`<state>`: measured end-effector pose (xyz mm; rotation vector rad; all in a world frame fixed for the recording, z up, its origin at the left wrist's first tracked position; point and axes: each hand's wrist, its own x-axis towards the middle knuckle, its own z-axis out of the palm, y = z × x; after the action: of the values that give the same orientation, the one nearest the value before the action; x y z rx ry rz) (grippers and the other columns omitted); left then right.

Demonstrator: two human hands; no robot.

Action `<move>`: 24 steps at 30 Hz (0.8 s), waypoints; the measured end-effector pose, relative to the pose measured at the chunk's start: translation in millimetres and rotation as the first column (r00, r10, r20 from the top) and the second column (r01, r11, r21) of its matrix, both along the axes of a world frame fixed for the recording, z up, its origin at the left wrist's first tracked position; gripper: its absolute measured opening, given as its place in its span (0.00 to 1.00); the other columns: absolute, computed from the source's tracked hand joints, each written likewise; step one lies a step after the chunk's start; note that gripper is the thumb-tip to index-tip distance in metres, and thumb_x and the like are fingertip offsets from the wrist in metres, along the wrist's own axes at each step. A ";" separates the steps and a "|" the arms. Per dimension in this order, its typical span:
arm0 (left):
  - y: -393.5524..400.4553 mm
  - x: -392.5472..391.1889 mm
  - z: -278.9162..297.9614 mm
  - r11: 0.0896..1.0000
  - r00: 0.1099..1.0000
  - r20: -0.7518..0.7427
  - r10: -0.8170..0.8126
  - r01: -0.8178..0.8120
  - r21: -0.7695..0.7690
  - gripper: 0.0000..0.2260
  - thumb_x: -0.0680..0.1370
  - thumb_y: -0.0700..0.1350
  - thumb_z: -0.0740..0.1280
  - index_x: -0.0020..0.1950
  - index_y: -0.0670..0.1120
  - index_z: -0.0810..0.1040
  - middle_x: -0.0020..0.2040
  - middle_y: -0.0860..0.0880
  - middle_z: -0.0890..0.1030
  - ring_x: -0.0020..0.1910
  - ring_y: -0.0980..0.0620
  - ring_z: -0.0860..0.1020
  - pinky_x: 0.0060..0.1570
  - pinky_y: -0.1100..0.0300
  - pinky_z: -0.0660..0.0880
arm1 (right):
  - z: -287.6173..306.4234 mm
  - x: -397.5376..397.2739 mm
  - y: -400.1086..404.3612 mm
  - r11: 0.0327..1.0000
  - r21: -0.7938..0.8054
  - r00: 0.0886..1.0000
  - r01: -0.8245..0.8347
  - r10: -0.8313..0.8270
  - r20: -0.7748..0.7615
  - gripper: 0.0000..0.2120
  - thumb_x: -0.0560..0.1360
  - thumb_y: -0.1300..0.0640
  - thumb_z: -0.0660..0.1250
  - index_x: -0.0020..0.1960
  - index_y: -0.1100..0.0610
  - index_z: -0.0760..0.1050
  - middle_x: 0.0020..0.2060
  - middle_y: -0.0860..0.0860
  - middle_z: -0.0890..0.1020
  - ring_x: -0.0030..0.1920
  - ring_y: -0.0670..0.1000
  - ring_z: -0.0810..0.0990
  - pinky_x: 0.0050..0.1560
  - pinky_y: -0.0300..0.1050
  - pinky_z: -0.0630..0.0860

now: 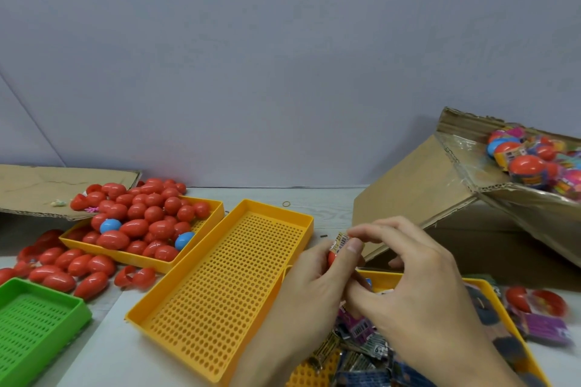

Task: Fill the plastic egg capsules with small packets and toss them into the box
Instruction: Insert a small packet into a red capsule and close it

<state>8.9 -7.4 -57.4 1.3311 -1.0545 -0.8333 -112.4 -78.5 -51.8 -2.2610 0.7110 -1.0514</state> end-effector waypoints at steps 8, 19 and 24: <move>-4.7 -4.7 -1.9 0.999 0.958 -0.284 0.036 -0.033 0.016 0.21 0.78 0.63 0.58 0.47 0.51 0.85 0.38 0.42 0.84 0.36 0.49 0.79 0.38 0.55 0.73 | 3.3 1.3 2.5 0.999 0.030 0.997 -0.024 0.022 0.078 0.20 0.63 0.53 0.77 0.52 0.41 0.79 0.46 0.34 0.80 0.53 0.35 0.76 0.46 0.22 0.69; -8.3 -13.5 -2.4 0.995 0.881 -0.473 0.026 -0.069 -0.073 0.20 0.81 0.54 0.58 0.50 0.41 0.83 0.37 0.39 0.81 0.33 0.49 0.80 0.33 0.61 0.76 | -0.6 3.9 4.3 0.997 0.046 0.992 0.056 -0.061 0.110 0.19 0.65 0.53 0.77 0.54 0.43 0.80 0.49 0.36 0.79 0.55 0.37 0.75 0.46 0.20 0.68; -11.1 -14.7 -1.8 0.985 0.874 -0.481 0.067 -0.134 -0.107 0.19 0.79 0.55 0.60 0.42 0.45 0.85 0.41 0.38 0.83 0.33 0.47 0.81 0.34 0.59 0.78 | 0.3 7.5 8.3 0.989 0.145 0.980 -0.042 0.012 0.199 0.20 0.66 0.54 0.77 0.54 0.41 0.79 0.51 0.34 0.78 0.52 0.37 0.79 0.43 0.30 0.79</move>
<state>-5.8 -18.5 -59.2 0.9825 -0.6329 -0.9311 -105.0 -70.2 -51.5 -2.0016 0.6503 -1.1511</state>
